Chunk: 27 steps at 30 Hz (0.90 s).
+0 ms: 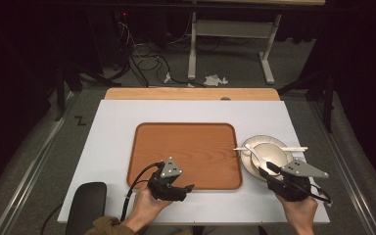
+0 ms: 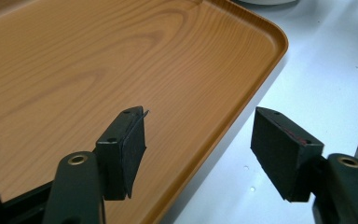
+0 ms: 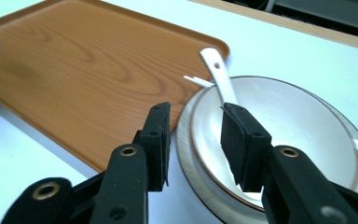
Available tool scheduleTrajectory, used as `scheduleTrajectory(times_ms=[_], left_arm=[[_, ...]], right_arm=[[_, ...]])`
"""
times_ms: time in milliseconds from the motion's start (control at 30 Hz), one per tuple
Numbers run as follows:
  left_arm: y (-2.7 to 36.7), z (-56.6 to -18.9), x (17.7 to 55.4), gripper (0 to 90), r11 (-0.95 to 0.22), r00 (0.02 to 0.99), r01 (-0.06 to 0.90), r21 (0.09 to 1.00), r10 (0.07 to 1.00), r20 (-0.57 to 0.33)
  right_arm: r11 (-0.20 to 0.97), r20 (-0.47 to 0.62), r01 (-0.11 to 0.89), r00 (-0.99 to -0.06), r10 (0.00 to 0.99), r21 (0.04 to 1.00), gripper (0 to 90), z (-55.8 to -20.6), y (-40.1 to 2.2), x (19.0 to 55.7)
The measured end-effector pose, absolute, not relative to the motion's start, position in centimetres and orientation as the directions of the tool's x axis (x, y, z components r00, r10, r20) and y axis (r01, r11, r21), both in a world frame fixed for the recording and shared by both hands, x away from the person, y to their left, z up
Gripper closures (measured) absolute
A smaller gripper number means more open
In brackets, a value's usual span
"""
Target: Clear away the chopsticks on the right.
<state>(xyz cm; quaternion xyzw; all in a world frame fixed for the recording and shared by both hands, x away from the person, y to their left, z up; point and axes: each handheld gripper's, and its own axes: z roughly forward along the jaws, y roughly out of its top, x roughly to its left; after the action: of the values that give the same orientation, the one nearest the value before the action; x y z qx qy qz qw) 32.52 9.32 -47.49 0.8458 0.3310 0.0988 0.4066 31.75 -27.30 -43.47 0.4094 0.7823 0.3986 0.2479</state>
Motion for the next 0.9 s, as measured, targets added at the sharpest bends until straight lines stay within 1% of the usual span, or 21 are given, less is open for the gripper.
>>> scheduleTrajectory(times_ms=[167,267,333,500,600,700,733,800,900], left_arm=[[9.3,-47.5,32.5,35.2,-0.451,0.758,0.488,0.747,0.644,-0.106],[9.6,-47.2,32.6,35.4,-0.440,0.751,0.489,0.753,0.651,-0.106],[9.7,-47.1,32.5,35.7,-0.432,0.746,0.492,0.756,0.657,-0.110],[9.9,-47.2,32.2,35.8,-0.429,0.740,0.495,0.756,0.664,-0.108],[10.3,-47.2,32.0,35.9,-0.418,0.729,0.501,0.757,0.676,-0.110],[10.8,-47.2,31.8,36.1,-0.399,0.715,0.514,0.759,0.688,-0.123],[10.8,-47.2,31.8,36.1,-0.399,0.715,0.514,0.759,0.688,-0.123],[11.0,-47.3,31.6,36.1,-0.386,0.704,0.529,0.756,0.697,-0.137],[11.3,-47.3,31.1,36.1,-0.377,0.694,0.528,0.761,0.708,-0.130]], right_arm=[[0.344,-0.059,0.455,-0.531,0.845,0.821,65.7,-43.0,-28.3,32.0],[0.337,-0.029,0.481,-0.540,0.841,0.809,66.2,-42.9,-28.7,32.5],[0.370,-0.054,0.484,-0.549,0.834,0.793,67.0,-42.6,-29.1,32.9],[0.402,-0.081,0.474,-0.564,0.822,0.783,68.0,-41.3,-30.4,33.6],[0.455,-0.116,0.456,-0.597,0.794,0.765,71.5,-40.7,-31.0,34.4],[0.476,-0.110,0.466,-0.618,0.778,0.746,73.2,-40.2,-31.6,35.5],[0.476,-0.110,0.466,-0.618,0.778,0.746,73.2,-40.2,-31.6,35.5],[0.498,-0.132,0.468,-0.618,0.775,0.730,73.2,-39.9,-32.0,36.8],[0.497,-0.129,0.483,-0.612,0.780,0.721,72.8,-39.8,-32.4,38.0]])
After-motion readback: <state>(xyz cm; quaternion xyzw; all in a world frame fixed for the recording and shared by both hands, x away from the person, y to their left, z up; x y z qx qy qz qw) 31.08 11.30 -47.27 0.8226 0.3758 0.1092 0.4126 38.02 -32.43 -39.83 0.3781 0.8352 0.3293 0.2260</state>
